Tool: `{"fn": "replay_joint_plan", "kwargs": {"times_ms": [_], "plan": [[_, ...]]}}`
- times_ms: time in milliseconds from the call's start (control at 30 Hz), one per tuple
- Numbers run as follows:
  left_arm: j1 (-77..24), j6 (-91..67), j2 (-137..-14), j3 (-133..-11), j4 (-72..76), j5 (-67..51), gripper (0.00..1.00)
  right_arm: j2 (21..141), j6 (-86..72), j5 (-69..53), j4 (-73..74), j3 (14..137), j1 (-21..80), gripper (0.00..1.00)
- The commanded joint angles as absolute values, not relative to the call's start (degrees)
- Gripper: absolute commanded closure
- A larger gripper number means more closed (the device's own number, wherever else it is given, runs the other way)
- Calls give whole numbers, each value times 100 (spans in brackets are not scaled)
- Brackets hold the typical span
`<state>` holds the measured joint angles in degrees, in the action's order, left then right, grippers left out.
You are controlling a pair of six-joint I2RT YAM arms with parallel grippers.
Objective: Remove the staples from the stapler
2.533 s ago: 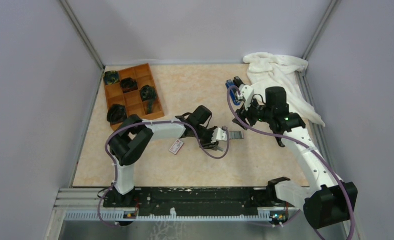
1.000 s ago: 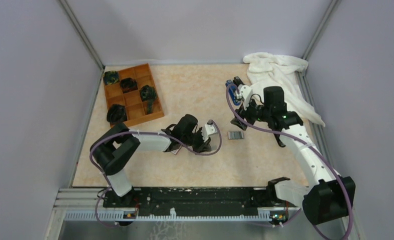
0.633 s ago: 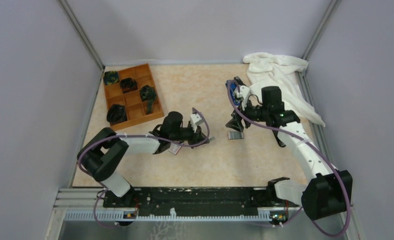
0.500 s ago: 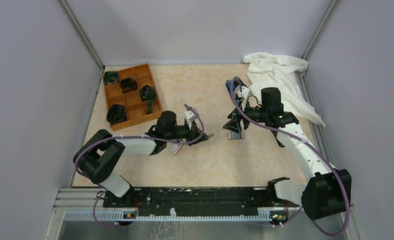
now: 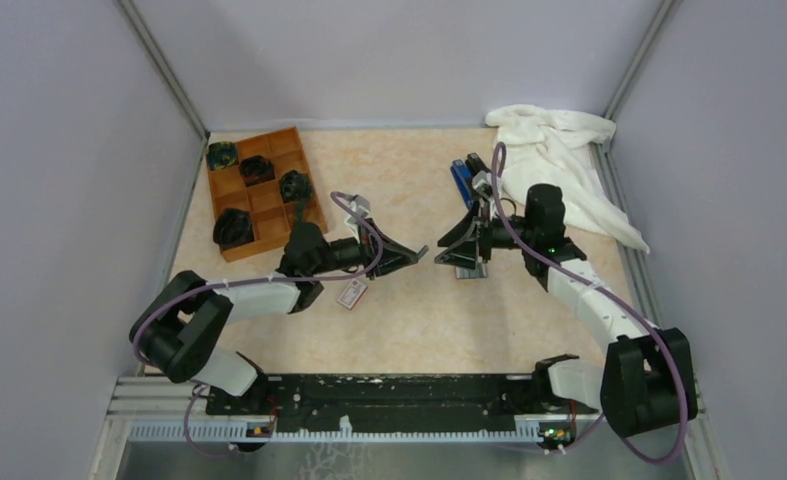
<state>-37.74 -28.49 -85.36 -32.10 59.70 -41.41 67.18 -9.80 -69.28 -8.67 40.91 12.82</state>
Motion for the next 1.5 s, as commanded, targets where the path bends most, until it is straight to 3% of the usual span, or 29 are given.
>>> {"fn": "replay_joint_plan", "kwargs": {"times_ms": [0,133,333,700,1100,1367,1467], "plan": [[-3768,-3651,-8433,-3135,7073,-4471,80,6505,-2310,-7291,-2754,3902,1185,41],[-3771,-3918,-8411,-3086,7446,-4474,80,6480,-2628,-7274,-3121,3829,1143,41],[-3803,-4328,-8579,-3088,8039,-4461,80,6565,-3935,-7181,-4951,3368,1147,43],[-3932,-4432,-8872,-3216,8328,-4287,80,6608,-4148,-7093,-5265,3288,1519,48],[-4043,-4384,-8955,-3260,8335,-4170,80,6683,-3916,-6929,-4738,3389,1661,60],[-4061,-4344,-8974,-3253,8318,-4110,80,6692,-3899,-6921,-4630,3422,1666,84],[-4061,-4333,-8981,-3235,8306,-4074,79,6706,-3859,-6929,-4519,3464,1668,88]]}}
